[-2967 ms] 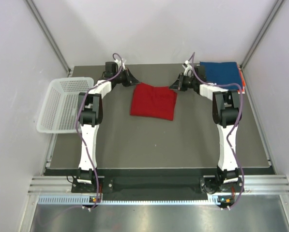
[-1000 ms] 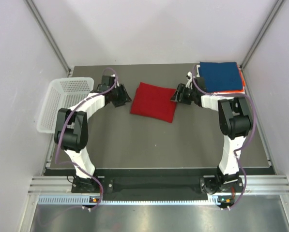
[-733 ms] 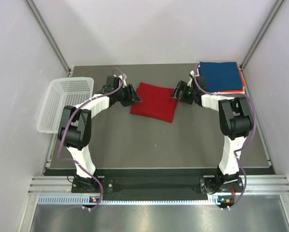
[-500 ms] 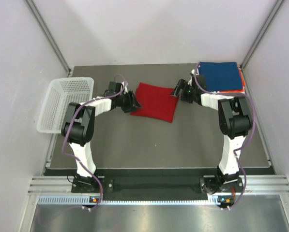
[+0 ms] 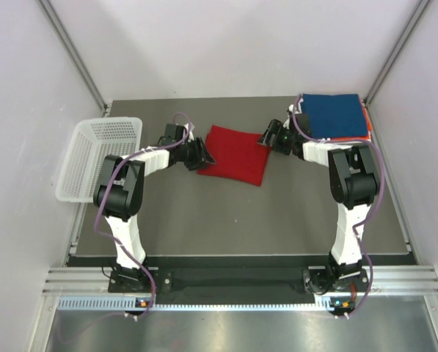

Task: Fold and stack the t-shirts
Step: Neatly place the folded tshirt to the corner

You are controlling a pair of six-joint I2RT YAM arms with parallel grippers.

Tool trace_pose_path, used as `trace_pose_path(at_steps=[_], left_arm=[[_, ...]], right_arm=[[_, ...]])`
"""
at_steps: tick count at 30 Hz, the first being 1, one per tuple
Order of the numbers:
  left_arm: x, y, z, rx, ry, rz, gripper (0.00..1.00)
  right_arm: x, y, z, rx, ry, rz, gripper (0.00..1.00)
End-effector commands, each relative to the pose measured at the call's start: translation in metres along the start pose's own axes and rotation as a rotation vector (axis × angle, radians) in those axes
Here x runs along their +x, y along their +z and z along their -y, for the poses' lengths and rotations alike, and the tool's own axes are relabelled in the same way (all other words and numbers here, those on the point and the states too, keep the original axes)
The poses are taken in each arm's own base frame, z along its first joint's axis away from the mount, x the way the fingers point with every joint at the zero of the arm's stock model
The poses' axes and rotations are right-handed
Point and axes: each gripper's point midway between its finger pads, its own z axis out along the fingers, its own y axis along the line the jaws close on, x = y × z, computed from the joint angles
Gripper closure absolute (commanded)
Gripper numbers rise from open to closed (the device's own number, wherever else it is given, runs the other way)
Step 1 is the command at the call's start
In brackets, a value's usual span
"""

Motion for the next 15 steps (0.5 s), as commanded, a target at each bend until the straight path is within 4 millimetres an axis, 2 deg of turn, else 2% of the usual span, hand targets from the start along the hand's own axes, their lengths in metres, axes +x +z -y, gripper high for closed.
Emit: trace_pose_path(at_steps=[1, 12, 14, 15], left_arm=[[0.0021, 0.0051, -0.0112, -0.024, 0.003, 0.007, 0.47], [0.0072, 0.0037, -0.0158, -0.046, -0.008, 0.0, 0.47], [0.0082, 0.0032, -0.0169, -0.049, -0.015, -0.001, 0.47], [0.0084, 0.0029, -0.0168, -0.049, -0.016, -0.001, 0.47]], right_arm=[[0.0295, 0.0093, 0.0094, 0.039, 0.02, -0.078, 0.23], [0.0334, 0.0186, 0.0082, 0.047, 0.024, -0.1, 0.28], [0.0338, 0.0177, 0.0045, 0.02, 0.022, -0.1, 0.36], [0.0348, 0.0176, 0.0026, 0.005, 0.018, -0.103, 0.44]])
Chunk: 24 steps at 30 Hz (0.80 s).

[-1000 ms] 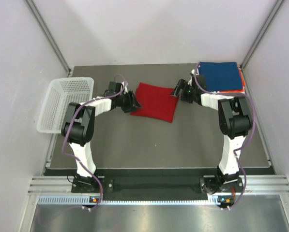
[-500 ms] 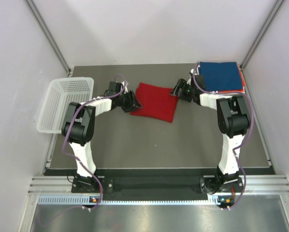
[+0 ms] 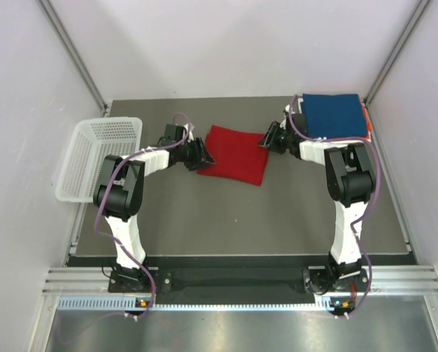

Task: Fold and stack the t-shirts
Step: Neatly place the folded tshirt to the corner

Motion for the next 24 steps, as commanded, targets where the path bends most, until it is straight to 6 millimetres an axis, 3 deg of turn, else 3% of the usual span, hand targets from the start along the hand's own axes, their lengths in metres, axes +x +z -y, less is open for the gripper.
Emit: trace_pose_path(at_steps=[1, 3, 4, 5, 6, 8, 10, 11, 14, 19, 24], left_arm=[[0.009, 0.001, -0.016, -0.05, -0.017, -0.007, 0.47], [0.008, -0.003, -0.011, -0.044, -0.024, -0.01, 0.47], [0.008, -0.005, -0.008, -0.04, -0.029, -0.012, 0.47], [0.003, -0.013, 0.0, -0.029, -0.023, -0.003, 0.47], [0.01, -0.02, 0.001, -0.048, -0.038, -0.035, 0.47], [-0.005, -0.043, 0.022, -0.038, 0.013, -0.006, 0.47], [-0.012, -0.064, 0.033, -0.068, 0.032, -0.001, 0.46], [-0.018, -0.079, 0.044, -0.059, 0.071, 0.026, 0.46], [-0.025, -0.104, 0.052, -0.091, 0.119, 0.069, 0.46], [-0.015, -0.114, 0.047, -0.104, 0.128, 0.074, 0.46], [-0.009, -0.121, 0.043, -0.113, 0.157, 0.079, 0.45]], right_arm=[[0.029, 0.006, 0.007, 0.002, 0.013, -0.082, 0.62], [0.02, 0.002, 0.003, -0.029, -0.026, -0.05, 0.81], [0.016, -0.001, 0.001, -0.037, -0.049, -0.042, 0.96], [0.009, -0.006, -0.001, -0.04, -0.068, -0.031, 1.0], [0.002, -0.01, 0.001, -0.041, -0.098, -0.015, 1.0], [-0.015, -0.022, -0.009, -0.073, -0.138, 0.017, 1.0], [-0.025, -0.033, -0.003, -0.05, -0.186, 0.016, 1.0], [-0.044, -0.043, -0.009, -0.055, -0.215, 0.049, 1.0], [-0.065, -0.065, -0.012, -0.028, -0.309, 0.06, 1.0], [-0.091, -0.091, -0.003, 0.041, -0.428, 0.062, 1.0], [-0.124, -0.113, 0.022, 0.106, -0.486, 0.101, 1.0]])
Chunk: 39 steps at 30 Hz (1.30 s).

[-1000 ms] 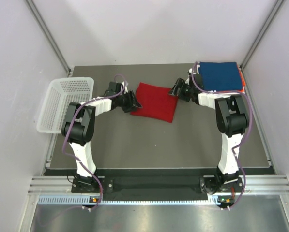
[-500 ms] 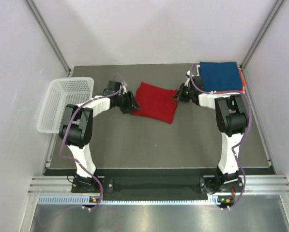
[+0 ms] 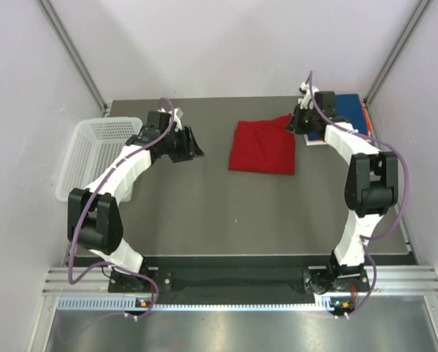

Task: Fold and stack the t-shirts
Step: Neatly place the folded tshirt to the corner

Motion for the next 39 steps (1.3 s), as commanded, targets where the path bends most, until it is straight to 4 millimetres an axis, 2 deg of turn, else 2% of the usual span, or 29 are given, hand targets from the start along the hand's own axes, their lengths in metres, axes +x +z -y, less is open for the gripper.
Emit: trace_pose_path(at_steps=[1, 7, 9, 10, 16, 20, 26, 27, 28, 30, 39], left_arm=[[0.009, -0.008, -0.011, -0.04, 0.027, -0.013, 0.45], [0.007, -0.007, -0.011, -0.04, 0.041, -0.008, 0.45], [0.007, -0.005, -0.01, -0.029, 0.04, -0.008, 0.46], [0.008, -0.003, -0.012, -0.032, 0.037, -0.014, 0.46], [0.015, 0.008, -0.019, -0.039, 0.031, -0.046, 0.46], [0.015, 0.009, -0.016, -0.025, 0.029, -0.045, 0.46], [0.015, 0.008, -0.018, -0.034, 0.03, -0.038, 0.46], [0.016, 0.008, -0.019, -0.035, 0.029, -0.041, 0.46], [0.016, 0.009, -0.019, -0.034, 0.027, -0.043, 0.46], [0.015, 0.01, -0.019, -0.032, 0.026, -0.042, 0.46], [0.015, 0.011, -0.022, -0.05, 0.032, -0.043, 0.46]], right_arm=[[-0.048, -0.033, 0.026, 0.072, -0.106, 0.084, 1.0], [-0.076, -0.052, 0.055, 0.164, -0.211, 0.114, 1.0], [-0.081, -0.06, 0.075, 0.2, -0.218, 0.107, 1.0], [-0.091, -0.062, 0.076, 0.199, -0.23, 0.122, 1.0], [-0.12, -0.087, 0.093, 0.277, -0.325, 0.146, 1.0], [-0.139, -0.098, 0.122, 0.329, -0.314, 0.155, 1.0], [-0.169, -0.096, 0.149, 0.374, -0.341, 0.197, 1.0], [-0.181, -0.101, 0.15, 0.383, -0.346, 0.223, 1.0], [-0.176, -0.092, 0.161, 0.384, -0.336, 0.206, 1.0], [-0.179, -0.088, 0.169, 0.388, -0.334, 0.211, 1.0], [-0.19, -0.087, 0.205, 0.396, -0.276, 0.281, 1.0]])
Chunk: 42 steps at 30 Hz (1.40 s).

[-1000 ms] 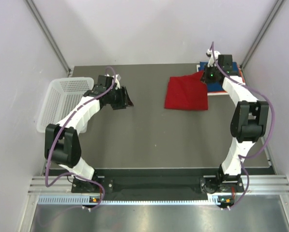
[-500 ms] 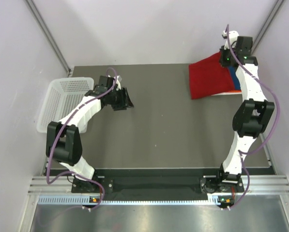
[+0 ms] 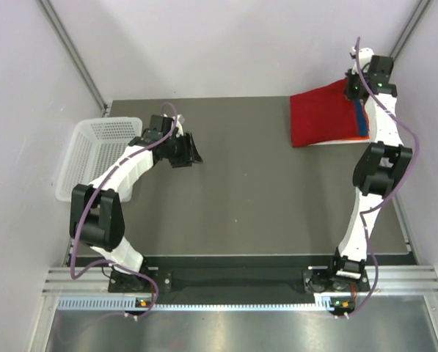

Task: Fold and stack the t-shirts
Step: Neatly place the folded tshirt to the corner, then reset both grippers

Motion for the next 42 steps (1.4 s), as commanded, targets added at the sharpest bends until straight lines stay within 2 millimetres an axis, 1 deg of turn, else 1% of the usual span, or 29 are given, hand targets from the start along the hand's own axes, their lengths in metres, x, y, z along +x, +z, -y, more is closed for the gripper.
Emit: trace_pose_path(at_steps=[1, 3, 8, 10, 14, 18, 20, 21, 23, 27, 29, 30, 31, 32, 34, 35, 36, 37, 38, 40, 42], left_arm=[[-0.007, 0.001, -0.001, 0.003, 0.023, 0.026, 0.46], [-0.007, 0.002, -0.002, 0.0, 0.023, 0.022, 0.46], [-0.007, 0.001, 0.001, 0.011, 0.024, 0.02, 0.46], [-0.007, 0.001, 0.002, 0.017, 0.024, 0.019, 0.46], [-0.009, -0.001, 0.003, 0.019, 0.027, 0.023, 0.46], [-0.01, 0.0, 0.005, 0.027, 0.026, 0.022, 0.46], [-0.011, -0.001, 0.007, 0.031, 0.026, 0.024, 0.46], [-0.011, -0.001, 0.006, 0.03, 0.028, 0.024, 0.46], [-0.011, -0.001, 0.006, 0.025, 0.03, 0.026, 0.46], [-0.011, -0.002, 0.004, 0.017, 0.034, 0.022, 0.46], [-0.012, -0.002, 0.004, 0.014, 0.034, 0.024, 0.46], [-0.013, -0.003, 0.005, 0.013, 0.034, 0.026, 0.46], [-0.013, -0.002, 0.005, 0.014, 0.034, 0.024, 0.46], [-0.013, -0.002, 0.005, 0.015, 0.032, 0.022, 0.46], [-0.015, -0.002, 0.007, 0.021, 0.029, 0.025, 0.46], [-0.016, -0.001, 0.007, 0.023, 0.028, 0.026, 0.46], [-0.016, -0.001, 0.008, 0.023, 0.026, 0.027, 0.46], [-0.016, -0.002, 0.009, 0.026, 0.027, 0.025, 0.46], [-0.018, -0.003, 0.011, 0.031, 0.027, 0.031, 0.46], [-0.018, -0.006, 0.013, 0.036, 0.026, 0.036, 0.46], [-0.019, -0.012, 0.02, 0.063, 0.032, 0.044, 0.46]], right_arm=[[-0.05, -0.014, 0.027, 0.046, 0.005, 0.163, 1.0], [-0.05, -0.014, 0.03, 0.05, 0.005, 0.168, 1.0], [-0.065, -0.024, 0.045, 0.079, 0.001, 0.214, 1.0], [-0.067, -0.026, 0.049, 0.082, 0.005, 0.222, 1.0], [-0.076, -0.031, 0.051, 0.078, 0.008, 0.249, 1.0], [-0.075, -0.023, 0.052, 0.078, 0.012, 0.257, 1.0], [-0.074, -0.02, 0.06, 0.088, 0.02, 0.26, 1.0], [-0.066, -0.013, 0.065, 0.094, 0.029, 0.249, 1.0], [-0.062, -0.007, 0.07, 0.108, 0.034, 0.245, 1.0], [-0.044, 0.013, 0.083, 0.142, 0.057, 0.231, 1.0], [-0.044, 0.018, 0.089, 0.163, 0.062, 0.242, 1.0], [-0.035, 0.023, 0.096, 0.185, 0.081, 0.231, 0.96], [-0.038, 0.025, 0.1, 0.2, 0.085, 0.251, 0.94], [-0.037, 0.026, 0.104, 0.215, 0.094, 0.255, 0.92], [-0.032, 0.029, 0.116, 0.246, 0.121, 0.262, 0.82], [-0.035, 0.029, 0.118, 0.247, 0.125, 0.279, 0.77], [-0.035, 0.03, 0.12, 0.24, 0.131, 0.288, 0.64], [-0.036, 0.029, 0.12, 0.234, 0.141, 0.293, 0.61], [-0.036, 0.027, 0.12, 0.233, 0.143, 0.291, 0.52], [-0.046, 0.016, 0.119, 0.234, 0.161, 0.304, 0.39], [-0.056, 0.0, 0.115, 0.228, 0.176, 0.308, 0.28]])
